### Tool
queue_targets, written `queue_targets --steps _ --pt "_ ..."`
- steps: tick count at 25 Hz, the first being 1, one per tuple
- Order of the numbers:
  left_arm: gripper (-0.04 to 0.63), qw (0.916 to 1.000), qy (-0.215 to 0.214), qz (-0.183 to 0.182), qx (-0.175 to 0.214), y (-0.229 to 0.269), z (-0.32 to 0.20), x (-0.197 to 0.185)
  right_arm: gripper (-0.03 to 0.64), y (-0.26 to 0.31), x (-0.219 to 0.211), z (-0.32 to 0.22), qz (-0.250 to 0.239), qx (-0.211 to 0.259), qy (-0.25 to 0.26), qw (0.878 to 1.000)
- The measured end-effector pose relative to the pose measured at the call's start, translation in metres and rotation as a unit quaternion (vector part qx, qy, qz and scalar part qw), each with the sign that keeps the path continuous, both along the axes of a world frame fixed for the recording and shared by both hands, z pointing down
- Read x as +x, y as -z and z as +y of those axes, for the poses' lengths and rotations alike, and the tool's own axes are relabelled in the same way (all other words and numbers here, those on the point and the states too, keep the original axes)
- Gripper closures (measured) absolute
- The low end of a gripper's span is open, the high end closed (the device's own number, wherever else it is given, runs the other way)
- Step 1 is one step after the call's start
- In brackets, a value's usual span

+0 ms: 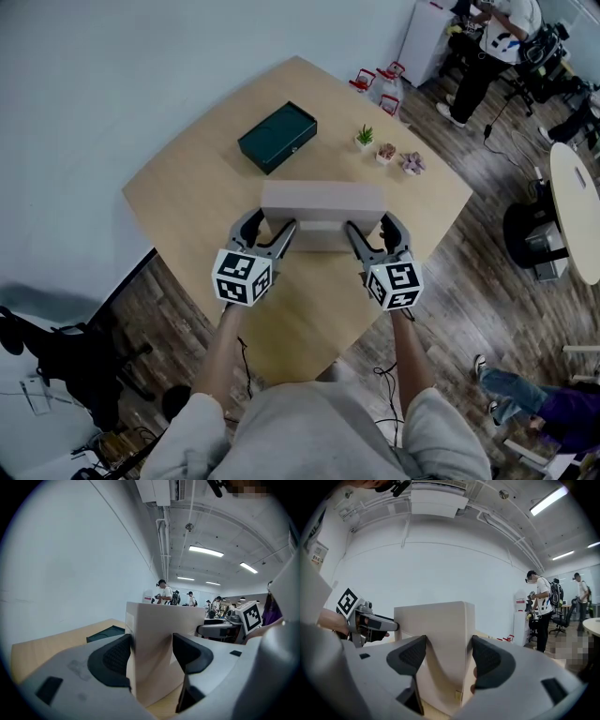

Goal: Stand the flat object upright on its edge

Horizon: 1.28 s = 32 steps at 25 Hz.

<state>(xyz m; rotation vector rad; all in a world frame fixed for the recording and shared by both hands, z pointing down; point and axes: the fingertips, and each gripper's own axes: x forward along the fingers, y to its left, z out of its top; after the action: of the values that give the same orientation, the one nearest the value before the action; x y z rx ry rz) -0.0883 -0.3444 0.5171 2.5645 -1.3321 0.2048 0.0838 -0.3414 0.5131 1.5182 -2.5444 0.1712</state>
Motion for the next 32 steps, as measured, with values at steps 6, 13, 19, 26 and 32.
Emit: queue_targets --steps 6,13,19,26,32 --pt "0.325 1.0 0.001 -0.005 0.007 -0.001 -0.003 -0.002 0.305 -0.005 -0.002 -0.004 -0.001 0.003 0.0 1.0" --pt "0.325 0.9999 -0.001 -0.012 0.012 -0.003 -0.001 -0.002 0.305 -0.005 -0.001 -0.002 0.002 0.008 0.0 1.0" --pt "0.325 0.9998 -0.001 -0.014 0.014 -0.003 0.008 -0.002 0.304 -0.006 -0.002 0.006 0.009 0.011 0.002 1.0" --pt "0.325 0.9997 0.001 -0.017 0.017 -0.004 0.018 -0.003 0.302 -0.007 -0.002 0.015 0.013 0.018 0.002 1.0" --pt "0.325 0.9994 -0.004 -0.029 0.016 -0.005 0.021 -0.004 0.302 -0.008 -0.003 0.018 0.018 0.019 0.006 1.0"
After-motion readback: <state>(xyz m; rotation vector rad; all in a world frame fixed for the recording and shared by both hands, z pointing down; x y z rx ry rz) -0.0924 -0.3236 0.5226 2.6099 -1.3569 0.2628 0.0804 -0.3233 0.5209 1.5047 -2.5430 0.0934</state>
